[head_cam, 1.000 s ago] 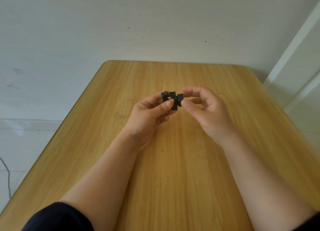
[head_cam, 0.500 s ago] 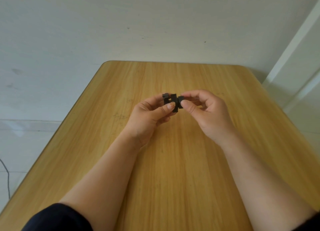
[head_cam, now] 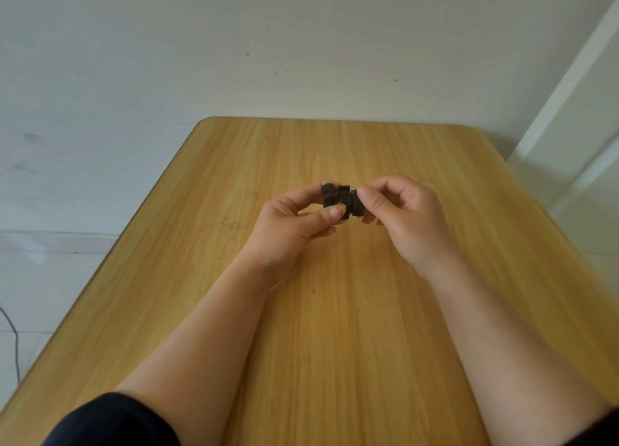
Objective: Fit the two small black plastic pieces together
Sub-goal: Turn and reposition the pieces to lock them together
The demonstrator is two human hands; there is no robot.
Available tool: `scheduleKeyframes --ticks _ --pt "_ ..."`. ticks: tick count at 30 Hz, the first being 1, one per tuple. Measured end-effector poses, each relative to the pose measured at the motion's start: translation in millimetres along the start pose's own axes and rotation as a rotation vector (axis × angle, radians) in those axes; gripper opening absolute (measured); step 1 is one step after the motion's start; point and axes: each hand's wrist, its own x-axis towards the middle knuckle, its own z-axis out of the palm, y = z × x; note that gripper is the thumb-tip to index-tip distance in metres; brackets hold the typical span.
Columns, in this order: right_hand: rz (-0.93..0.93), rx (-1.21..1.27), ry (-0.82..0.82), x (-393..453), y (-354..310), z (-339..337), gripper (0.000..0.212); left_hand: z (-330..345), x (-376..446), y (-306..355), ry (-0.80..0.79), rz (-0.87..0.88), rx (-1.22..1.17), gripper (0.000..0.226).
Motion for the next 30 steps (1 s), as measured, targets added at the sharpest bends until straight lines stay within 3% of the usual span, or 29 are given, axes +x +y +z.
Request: scheduleKeyframes --ticks 14,21,30 --pt "0.259 0.066 -0.121 3 2 -6 0.038 4 -2 2 -0.065 0.013 0.034 0.026" --pt "0.027 -0.040 -0.003 0 4 4 0.032 -3 3 2 0.062 -0.119 -0.215 0.032" --pt "-0.085 -0.101 -0.028 -1 1 3 0.027 -3 1 4 0.013 -0.147 -0.190 0.037"
